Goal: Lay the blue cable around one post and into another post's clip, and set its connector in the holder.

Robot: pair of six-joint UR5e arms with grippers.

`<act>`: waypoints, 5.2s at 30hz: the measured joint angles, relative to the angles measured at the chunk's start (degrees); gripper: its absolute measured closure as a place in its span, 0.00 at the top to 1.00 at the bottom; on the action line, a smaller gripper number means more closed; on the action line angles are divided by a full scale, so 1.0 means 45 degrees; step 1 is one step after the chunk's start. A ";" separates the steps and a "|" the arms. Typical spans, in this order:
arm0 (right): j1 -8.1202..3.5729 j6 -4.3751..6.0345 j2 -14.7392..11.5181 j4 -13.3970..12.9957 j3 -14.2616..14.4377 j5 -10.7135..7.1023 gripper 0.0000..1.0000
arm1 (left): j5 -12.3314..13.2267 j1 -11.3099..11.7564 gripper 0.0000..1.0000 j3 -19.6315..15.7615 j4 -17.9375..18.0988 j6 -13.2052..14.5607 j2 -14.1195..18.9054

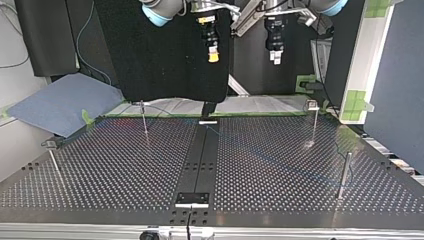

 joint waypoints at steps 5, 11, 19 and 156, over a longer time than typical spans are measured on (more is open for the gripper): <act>-0.0144 0.0147 -0.0002 0.0121 0.0036 0.0602 0.99 | -0.0022 0.0047 1.00 0.0000 -0.0029 0.0053 0.0000; -0.0311 0.0163 -0.0001 0.0083 0.0075 0.1277 0.99 | 0.0316 0.0090 1.00 0.0000 0.0002 0.0055 -0.0001; -0.0349 0.0140 0.0002 0.0062 0.0083 0.1561 0.99 | 0.1226 0.0124 1.00 0.0000 0.0327 -0.0248 0.0000; -0.0294 0.0217 0.0002 -0.0062 0.0084 0.1324 0.99 | 0.2836 0.0233 1.00 -0.0039 0.0299 -0.0433 -0.0020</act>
